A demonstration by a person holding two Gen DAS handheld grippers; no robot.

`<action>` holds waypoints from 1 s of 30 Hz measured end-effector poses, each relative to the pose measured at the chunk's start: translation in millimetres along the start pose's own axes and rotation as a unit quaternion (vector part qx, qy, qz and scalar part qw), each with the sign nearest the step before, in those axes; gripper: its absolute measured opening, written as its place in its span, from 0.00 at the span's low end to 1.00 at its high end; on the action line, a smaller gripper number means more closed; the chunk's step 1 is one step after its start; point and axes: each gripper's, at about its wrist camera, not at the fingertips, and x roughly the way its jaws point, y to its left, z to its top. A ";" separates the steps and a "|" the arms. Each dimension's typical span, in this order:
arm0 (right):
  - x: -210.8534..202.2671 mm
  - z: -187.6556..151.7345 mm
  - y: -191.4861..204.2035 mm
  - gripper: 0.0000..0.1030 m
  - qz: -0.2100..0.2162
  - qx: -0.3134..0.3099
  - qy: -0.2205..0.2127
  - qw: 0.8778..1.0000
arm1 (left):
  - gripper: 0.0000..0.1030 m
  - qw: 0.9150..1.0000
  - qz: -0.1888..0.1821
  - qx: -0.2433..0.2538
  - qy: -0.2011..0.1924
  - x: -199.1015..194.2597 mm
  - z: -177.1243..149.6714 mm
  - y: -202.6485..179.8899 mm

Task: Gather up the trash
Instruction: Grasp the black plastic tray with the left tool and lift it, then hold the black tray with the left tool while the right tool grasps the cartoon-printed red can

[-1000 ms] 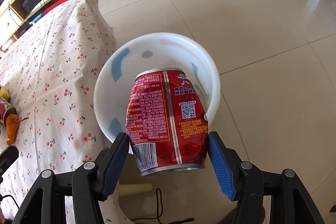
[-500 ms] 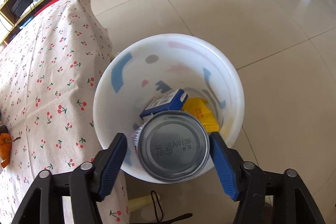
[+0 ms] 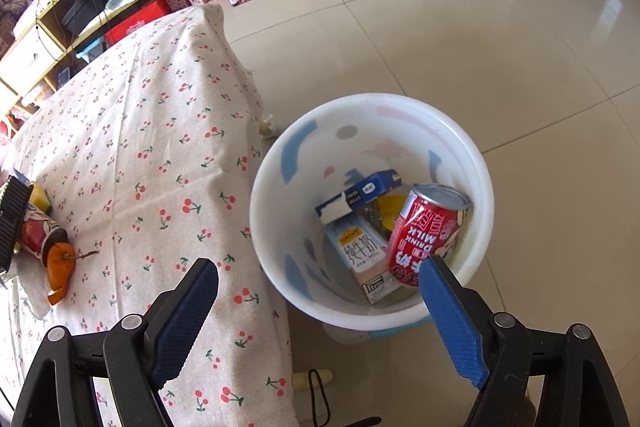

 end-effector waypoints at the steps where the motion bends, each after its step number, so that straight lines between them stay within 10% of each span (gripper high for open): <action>1: -2.2 -0.8 1.8 0.83 0.003 -0.002 -0.002 1.000 | 0.97 1.000 -0.003 -0.017 -0.001 1.3 2.9 7.3; 15: -18.4 -11.0 14.3 0.83 0.023 -0.026 -0.015 0.999 | 0.52 0.996 -0.010 -0.088 0.027 39.3 13.9 44.6; 30: -25.0 -15.0 56.4 0.83 0.051 -0.059 -0.031 0.996 | 0.47 0.997 -0.015 -0.070 -0.030 -27.4 -4.6 69.3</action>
